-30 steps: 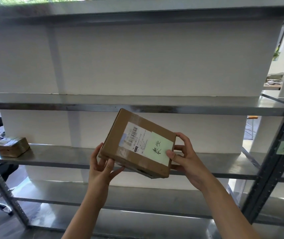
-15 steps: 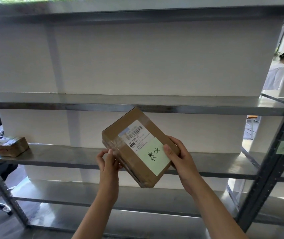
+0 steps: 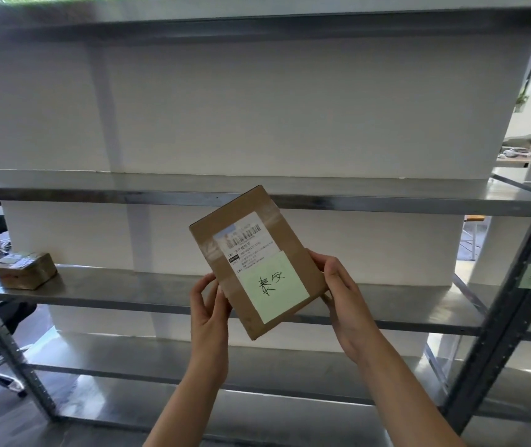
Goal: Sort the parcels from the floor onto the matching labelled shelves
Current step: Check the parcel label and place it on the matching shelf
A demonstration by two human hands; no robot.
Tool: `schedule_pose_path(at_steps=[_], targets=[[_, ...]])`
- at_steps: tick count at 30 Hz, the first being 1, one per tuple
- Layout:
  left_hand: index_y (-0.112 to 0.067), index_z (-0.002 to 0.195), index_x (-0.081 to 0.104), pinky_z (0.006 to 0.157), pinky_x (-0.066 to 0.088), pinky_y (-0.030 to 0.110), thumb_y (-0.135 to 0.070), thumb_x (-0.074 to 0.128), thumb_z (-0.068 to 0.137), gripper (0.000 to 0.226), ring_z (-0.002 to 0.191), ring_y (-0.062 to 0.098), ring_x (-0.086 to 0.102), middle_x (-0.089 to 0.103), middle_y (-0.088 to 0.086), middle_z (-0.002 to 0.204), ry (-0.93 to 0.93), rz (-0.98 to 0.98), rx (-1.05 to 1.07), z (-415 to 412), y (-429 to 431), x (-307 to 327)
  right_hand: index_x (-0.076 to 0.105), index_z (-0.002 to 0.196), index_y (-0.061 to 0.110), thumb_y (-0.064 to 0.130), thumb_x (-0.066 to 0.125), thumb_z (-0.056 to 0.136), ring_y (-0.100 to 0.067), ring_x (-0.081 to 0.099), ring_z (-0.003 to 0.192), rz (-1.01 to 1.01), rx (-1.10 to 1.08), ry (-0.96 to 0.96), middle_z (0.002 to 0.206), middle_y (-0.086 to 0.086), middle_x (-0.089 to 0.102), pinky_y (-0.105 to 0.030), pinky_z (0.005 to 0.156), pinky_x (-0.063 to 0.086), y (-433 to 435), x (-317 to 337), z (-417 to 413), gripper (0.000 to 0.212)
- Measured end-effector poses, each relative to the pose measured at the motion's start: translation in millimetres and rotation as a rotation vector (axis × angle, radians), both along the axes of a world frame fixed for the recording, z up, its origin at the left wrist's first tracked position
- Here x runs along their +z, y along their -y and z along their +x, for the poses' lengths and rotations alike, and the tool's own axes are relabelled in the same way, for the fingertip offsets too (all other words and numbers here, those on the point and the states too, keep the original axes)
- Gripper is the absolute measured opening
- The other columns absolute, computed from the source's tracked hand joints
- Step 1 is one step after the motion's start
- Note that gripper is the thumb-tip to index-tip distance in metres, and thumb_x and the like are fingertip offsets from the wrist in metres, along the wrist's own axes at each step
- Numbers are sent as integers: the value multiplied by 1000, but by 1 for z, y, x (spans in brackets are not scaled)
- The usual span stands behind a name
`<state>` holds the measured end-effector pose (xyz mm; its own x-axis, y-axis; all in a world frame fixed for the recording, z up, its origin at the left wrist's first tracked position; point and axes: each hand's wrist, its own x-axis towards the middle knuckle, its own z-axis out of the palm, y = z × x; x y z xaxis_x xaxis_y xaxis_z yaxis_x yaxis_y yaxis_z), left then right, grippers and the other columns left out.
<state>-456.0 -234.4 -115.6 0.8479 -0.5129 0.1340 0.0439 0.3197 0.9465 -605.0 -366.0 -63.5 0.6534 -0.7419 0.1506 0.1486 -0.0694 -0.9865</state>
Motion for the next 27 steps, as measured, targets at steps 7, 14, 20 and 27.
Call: schedule_pose_path(at_steps=[7, 14, 20, 27], targets=[[-44, 120, 59, 89, 57, 57, -30, 51, 103, 24, 105, 32, 73, 73, 5, 117, -50, -95, 24, 0, -10, 10, 68, 111, 38, 30, 51, 102, -19, 65, 115, -23, -3, 12, 114, 10, 74, -50, 103, 51, -6, -5, 9, 21], [-37, 126, 58, 83, 61, 51, -38, 54, 92, 34, 103, 30, 74, 73, 6, 119, -33, -126, 23, 7, -22, 14, 64, 113, 38, 32, 48, 103, -19, 66, 114, -23, 45, 35, 114, 11, 73, -48, 98, 55, -14, -7, 19, 20], [-24, 139, 53, 67, 63, 32, -30, 45, 103, 37, 95, 20, 76, 73, 7, 119, -40, -165, 1, 19, -26, 11, 51, 137, 49, 45, 40, 102, -3, 61, 122, -77, 155, 79, 134, 21, 62, -36, 98, 55, -23, 1, 33, 37], [-24, 138, 53, 69, 63, 32, -37, 48, 97, 43, 98, 23, 76, 75, 5, 116, 14, -149, 46, 46, -49, 15, 43, 136, 61, 36, 31, 108, -4, 60, 123, -58, 245, 34, 139, 24, 58, -38, 102, 53, -37, 11, 77, 39]])
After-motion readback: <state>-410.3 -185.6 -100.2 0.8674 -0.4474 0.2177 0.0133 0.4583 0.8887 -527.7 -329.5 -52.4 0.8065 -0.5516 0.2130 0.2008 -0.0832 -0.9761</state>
